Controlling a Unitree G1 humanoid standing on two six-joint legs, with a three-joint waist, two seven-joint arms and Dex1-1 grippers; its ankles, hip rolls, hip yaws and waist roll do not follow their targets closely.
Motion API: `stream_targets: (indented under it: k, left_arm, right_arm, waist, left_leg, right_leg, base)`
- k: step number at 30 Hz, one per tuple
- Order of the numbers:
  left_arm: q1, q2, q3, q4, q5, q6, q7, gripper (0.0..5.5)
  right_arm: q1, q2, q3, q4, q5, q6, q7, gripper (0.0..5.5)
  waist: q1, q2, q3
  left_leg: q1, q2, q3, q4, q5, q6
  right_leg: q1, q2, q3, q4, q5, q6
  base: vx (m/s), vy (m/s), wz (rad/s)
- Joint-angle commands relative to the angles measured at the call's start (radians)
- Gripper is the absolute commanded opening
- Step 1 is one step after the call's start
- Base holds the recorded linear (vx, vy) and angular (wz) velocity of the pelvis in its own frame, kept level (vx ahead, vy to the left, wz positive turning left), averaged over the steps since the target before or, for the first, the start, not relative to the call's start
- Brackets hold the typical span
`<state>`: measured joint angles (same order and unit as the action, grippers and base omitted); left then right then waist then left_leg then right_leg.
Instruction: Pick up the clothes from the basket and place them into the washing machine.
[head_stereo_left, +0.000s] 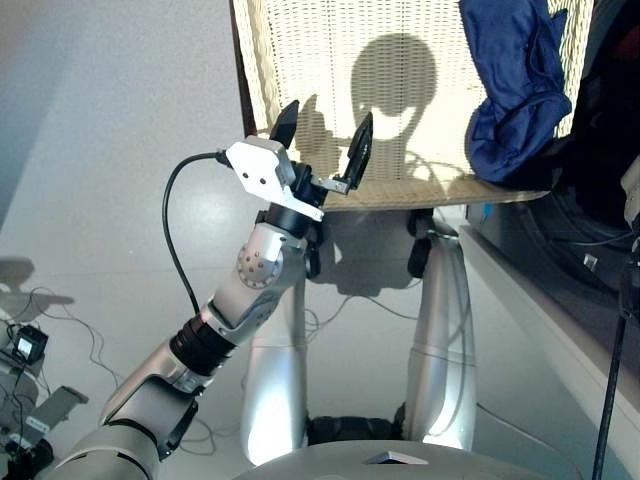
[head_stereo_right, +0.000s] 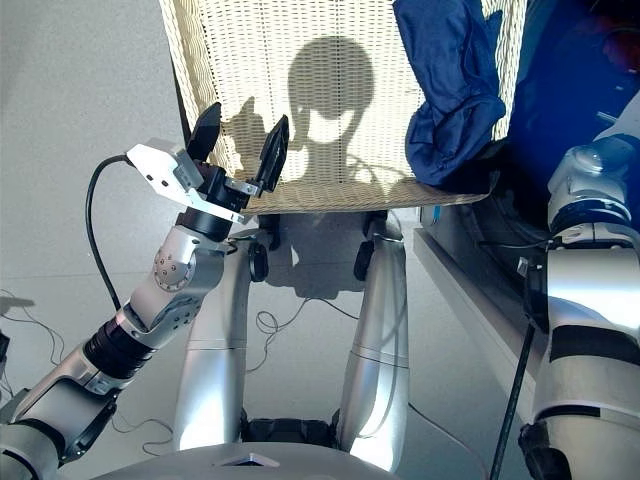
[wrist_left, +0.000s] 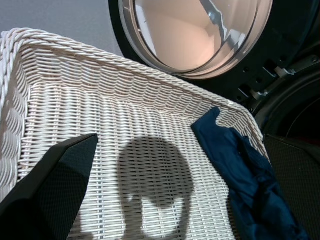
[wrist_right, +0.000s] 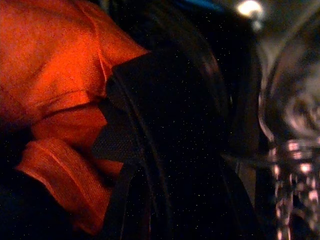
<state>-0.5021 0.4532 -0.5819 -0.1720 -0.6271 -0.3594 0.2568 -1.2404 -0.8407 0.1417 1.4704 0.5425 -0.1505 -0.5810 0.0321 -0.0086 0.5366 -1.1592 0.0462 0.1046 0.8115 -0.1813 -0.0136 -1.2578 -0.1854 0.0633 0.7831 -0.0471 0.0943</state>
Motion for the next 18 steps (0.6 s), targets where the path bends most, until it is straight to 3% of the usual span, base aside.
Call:
stream_targets:
  k: [1,10,11,12,13,18]
  left_arm:
    - [0.021,-0.007,0.028,-0.149,0.019,-0.023,0.001,5.5]
    - [0.011,-0.016,0.034,-0.146,0.036,-0.03,0.036,5.5]
    - [0.009,-0.016,0.034,-0.143,0.037,-0.032,0.037,5.5]
    - [0.007,-0.018,0.034,-0.141,0.036,-0.034,0.036,5.5]
    - [0.006,-0.018,0.034,-0.139,0.034,-0.034,0.037,5.5]
    - [0.001,-0.026,0.033,-0.132,0.021,-0.039,0.031,5.5]
  right_arm:
    - [-0.072,-0.233,0.093,-0.022,0.037,-0.026,-0.06,0.0]
    - [-0.013,-0.193,0.054,-0.201,-0.03,-0.072,-0.185,0.0]
    - [-0.012,-0.189,0.051,-0.201,-0.026,-0.073,-0.182,1.81]
    - [-0.013,-0.181,0.044,-0.205,-0.009,-0.079,-0.174,4.53]
    - [-0.016,-0.174,0.044,-0.213,0.006,-0.085,-0.163,5.5]
    - [0.008,-0.126,0.048,-0.276,0.015,-0.12,-0.132,5.5]
  waist:
    - [-0.024,0.042,-0.017]
    - [-0.04,0.033,-0.017]
    - [-0.04,0.032,-0.017]
    - [-0.04,0.032,-0.017]
    - [-0.04,0.03,-0.017]
    - [-0.043,0.022,-0.017]
  left_leg:
    - [0.05,0.046,-0.011,-0.064,0.053,-0.082]
    - [0.044,0.043,-0.009,-0.067,0.056,-0.08]
    - [0.043,0.043,-0.009,-0.067,0.055,-0.08]
    - [0.043,0.044,-0.009,-0.066,0.054,-0.079]
    - [0.043,0.044,-0.009,-0.066,0.054,-0.079]
    - [0.044,0.046,-0.008,-0.064,0.052,-0.078]
  right_leg:
    - [0.08,0.012,-0.021,-0.025,-0.023,0.029]
    - [0.076,0.017,-0.018,-0.028,-0.021,0.029]
    - [0.076,0.018,-0.018,-0.028,-0.021,0.028]
    - [0.075,0.018,-0.018,-0.027,-0.022,0.029]
    - [0.076,0.019,-0.018,-0.028,-0.022,0.028]
    - [0.078,0.023,-0.018,-0.032,-0.02,0.028]
  base:
    - [0.0,0.0,0.0]
    - [0.0,0.0,0.0]
    - [0.0,0.0,0.0]
    - [0.0,0.0,0.0]
    - [0.0,0.0,0.0]
    - [0.0,0.0,0.0]
